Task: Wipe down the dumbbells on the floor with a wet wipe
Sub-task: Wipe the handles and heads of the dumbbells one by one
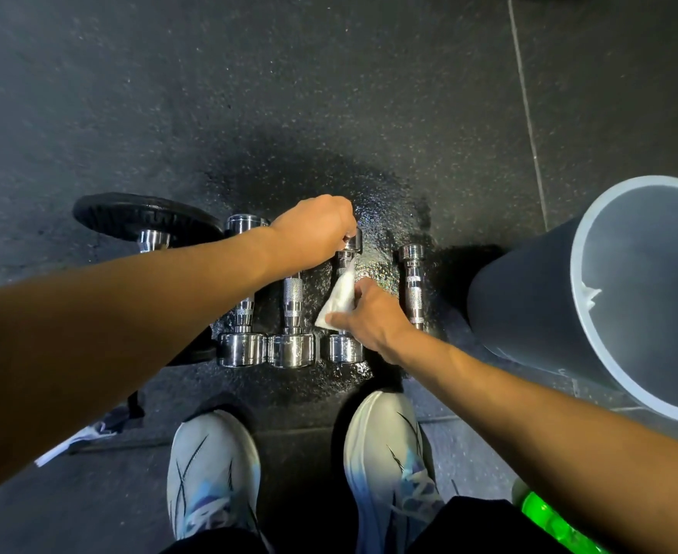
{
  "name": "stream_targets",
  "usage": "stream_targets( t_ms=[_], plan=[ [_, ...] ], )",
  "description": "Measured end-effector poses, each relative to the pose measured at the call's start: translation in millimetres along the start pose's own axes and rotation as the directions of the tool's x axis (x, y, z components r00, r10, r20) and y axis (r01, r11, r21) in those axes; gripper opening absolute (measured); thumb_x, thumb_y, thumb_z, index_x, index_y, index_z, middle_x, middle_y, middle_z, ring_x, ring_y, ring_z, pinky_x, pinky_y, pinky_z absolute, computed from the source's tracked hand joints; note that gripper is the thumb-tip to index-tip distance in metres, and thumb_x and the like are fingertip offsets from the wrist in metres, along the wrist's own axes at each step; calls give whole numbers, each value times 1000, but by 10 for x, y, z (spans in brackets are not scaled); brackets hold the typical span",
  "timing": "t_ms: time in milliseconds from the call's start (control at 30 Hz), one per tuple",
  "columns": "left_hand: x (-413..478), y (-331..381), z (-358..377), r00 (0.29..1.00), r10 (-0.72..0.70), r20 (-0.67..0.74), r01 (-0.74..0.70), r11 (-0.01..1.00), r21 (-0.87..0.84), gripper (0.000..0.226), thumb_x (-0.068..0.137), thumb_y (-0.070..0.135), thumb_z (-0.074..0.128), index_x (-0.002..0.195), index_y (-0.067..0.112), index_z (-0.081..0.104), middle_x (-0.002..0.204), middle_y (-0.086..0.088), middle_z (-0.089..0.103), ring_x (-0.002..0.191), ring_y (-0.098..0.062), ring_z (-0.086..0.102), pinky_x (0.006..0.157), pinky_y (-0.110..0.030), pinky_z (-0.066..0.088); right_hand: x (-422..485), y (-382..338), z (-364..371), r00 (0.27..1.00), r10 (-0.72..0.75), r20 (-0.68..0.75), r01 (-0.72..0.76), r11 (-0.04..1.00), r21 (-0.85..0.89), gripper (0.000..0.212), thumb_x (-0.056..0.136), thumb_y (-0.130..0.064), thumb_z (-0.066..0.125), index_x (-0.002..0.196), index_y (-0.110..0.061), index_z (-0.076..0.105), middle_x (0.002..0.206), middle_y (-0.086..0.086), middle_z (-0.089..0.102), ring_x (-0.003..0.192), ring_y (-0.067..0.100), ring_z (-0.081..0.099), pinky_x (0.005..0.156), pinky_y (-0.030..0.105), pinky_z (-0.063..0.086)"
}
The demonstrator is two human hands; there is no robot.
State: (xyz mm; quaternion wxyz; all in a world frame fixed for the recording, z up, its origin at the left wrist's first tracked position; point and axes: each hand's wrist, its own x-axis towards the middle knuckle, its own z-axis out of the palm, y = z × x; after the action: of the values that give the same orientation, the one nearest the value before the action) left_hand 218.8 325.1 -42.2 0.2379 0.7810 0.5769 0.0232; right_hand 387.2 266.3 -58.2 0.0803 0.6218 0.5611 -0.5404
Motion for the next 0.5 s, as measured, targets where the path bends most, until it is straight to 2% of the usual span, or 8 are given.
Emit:
stream_targets(
  t_ms=[100, 133, 200, 267, 300, 367, 400, 500],
  plan=[
    [-34, 9, -7, 999, 51, 7, -51, 997, 61, 20, 93, 9, 65, 112, 4, 70, 115, -12, 60, 96, -36, 63, 82, -50, 52, -1, -14, -102, 994, 83, 74, -86, 996, 39, 49, 84, -20, 83, 123, -11, 54, 118, 8, 66, 106, 27, 66, 96, 45, 58],
    [-45, 13, -4, 998, 64, 7, -64, 994, 84, 18, 93, 7, 64, 110, 3, 69, 113, -12, 59, 94, -35, 63, 80, -51, 52, -2, -17, -149, 987, 115, 111, -126, 986, 105, 46, 86, -18, 81, 123, -10, 55, 116, 11, 66, 100, 26, 67, 89, 46, 60],
    [-61, 10, 7, 996, 90, 7, -90, 989, 121, 15, 92, 1, 64, 105, 2, 69, 108, -11, 57, 87, -33, 62, 74, -50, 53, -1, 9, -240, 976, 127, 178, -177, 936, 305, 43, 92, -19, 75, 128, -9, 54, 112, 17, 66, 80, 25, 66, 61, 44, 60],
    [-63, 2, 21, 994, 112, 9, -112, 982, 152, 14, 91, -2, 64, 102, 4, 70, 105, -9, 56, 83, -29, 60, 69, -46, 54, -38, 50, -236, 984, 93, 150, -153, 875, 460, 40, 98, -21, 67, 135, -11, 52, 117, 17, 65, 75, 22, 63, 52, 38, 53],
    [-62, 2, 24, 993, 116, 14, -116, 980, 162, 14, 90, -2, 65, 101, 5, 71, 105, -8, 56, 83, -28, 60, 68, -44, 53, -87, 65, -206, 993, 59, 99, -97, 893, 440, 38, 100, -22, 65, 135, -13, 53, 120, 13, 65, 79, 20, 66, 57, 37, 56],
    [-58, 5, 29, 993, 113, 18, -114, 978, 173, 16, 89, -2, 66, 101, 7, 71, 106, -8, 56, 84, -28, 61, 68, -43, 53, -214, 116, -121, 997, -69, -31, 73, 990, 118, 32, 99, -27, 67, 126, -16, 55, 113, 2, 68, 85, 17, 68, 72, 35, 60],
    [-54, 8, 32, 994, 109, 14, -110, 979, 173, 17, 89, -3, 66, 102, 7, 71, 106, -8, 56, 85, -28, 61, 68, -43, 54, -281, 149, -73, 988, -134, -74, 132, 990, -42, 30, 98, -30, 67, 120, -16, 55, 105, 0, 68, 84, 18, 67, 75, 37, 59],
    [-53, 18, 35, 994, 110, 6, -109, 979, 173, 18, 88, -4, 67, 102, 6, 72, 106, -9, 57, 86, -28, 61, 69, -43, 54, -370, 216, -52, 986, -131, -107, 115, 982, -148, 26, 96, -37, 66, 105, -16, 55, 86, 1, 69, 75, 21, 66, 72, 42, 58]
  ],
)
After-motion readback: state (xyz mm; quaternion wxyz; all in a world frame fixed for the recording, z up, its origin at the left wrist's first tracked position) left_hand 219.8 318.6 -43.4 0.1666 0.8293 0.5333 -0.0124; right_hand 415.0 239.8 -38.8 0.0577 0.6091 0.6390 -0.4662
